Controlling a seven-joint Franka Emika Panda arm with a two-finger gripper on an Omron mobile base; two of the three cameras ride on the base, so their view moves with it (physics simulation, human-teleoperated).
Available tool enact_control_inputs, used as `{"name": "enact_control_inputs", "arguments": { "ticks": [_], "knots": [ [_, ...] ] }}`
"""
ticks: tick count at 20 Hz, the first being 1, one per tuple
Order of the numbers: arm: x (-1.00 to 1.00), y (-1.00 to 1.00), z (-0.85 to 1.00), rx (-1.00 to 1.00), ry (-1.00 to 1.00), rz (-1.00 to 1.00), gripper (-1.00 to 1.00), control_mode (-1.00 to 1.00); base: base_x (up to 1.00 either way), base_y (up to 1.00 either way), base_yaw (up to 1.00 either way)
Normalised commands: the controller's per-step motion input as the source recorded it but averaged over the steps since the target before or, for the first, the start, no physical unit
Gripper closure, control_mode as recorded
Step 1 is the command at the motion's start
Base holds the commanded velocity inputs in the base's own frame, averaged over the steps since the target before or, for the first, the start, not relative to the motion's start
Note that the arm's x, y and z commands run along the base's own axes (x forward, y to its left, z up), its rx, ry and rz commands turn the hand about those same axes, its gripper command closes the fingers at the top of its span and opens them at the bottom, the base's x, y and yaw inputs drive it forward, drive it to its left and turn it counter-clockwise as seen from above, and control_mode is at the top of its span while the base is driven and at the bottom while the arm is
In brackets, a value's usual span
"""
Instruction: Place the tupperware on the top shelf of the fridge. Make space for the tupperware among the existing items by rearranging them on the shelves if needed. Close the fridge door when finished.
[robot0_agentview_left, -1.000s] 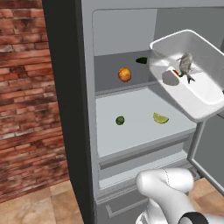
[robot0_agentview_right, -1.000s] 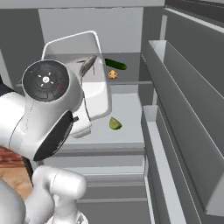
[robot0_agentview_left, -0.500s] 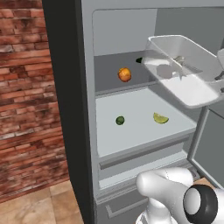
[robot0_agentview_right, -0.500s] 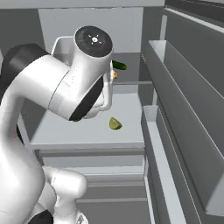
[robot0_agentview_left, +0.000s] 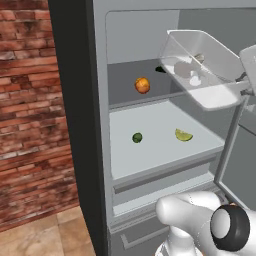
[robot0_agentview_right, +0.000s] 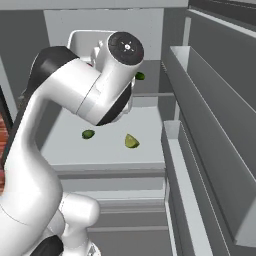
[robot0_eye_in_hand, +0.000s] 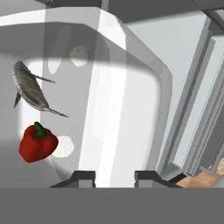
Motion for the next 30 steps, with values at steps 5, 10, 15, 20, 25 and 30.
{"name": "enact_control_inputs", "arguments": {
  "ticks": [5, 10, 15, 20, 25, 30],
  "knots": [
    [0.45, 0.04, 0.0, 0.0, -0.04, 0.0, 1.0, -1.0, 0.0, 0.0, 0.0],
    [0.45, 0.12, 0.0, 0.0, 0.0, 0.0, 1.0, -1.0, 0.0, 0.0, 0.0],
    [0.45, 0.1, 0.0, 0.0, 0.0, 0.0, 1.0, -1.0, 0.0, 0.0, 0.0],
    [0.42, 0.08, 0.0, 0.0, -0.05, 0.0, 1.0, -1.0, 0.0, 0.0, 0.0],
    [0.41, 0.1, 0.0, 0.0, -0.08, 0.0, 1.0, -1.0, 0.0, 0.0, 0.0],
    [0.42, 0.14, 0.0, 0.0, -0.08, 0.0, 1.0, -1.0, 0.0, 0.0, 0.0]
  ]
}}
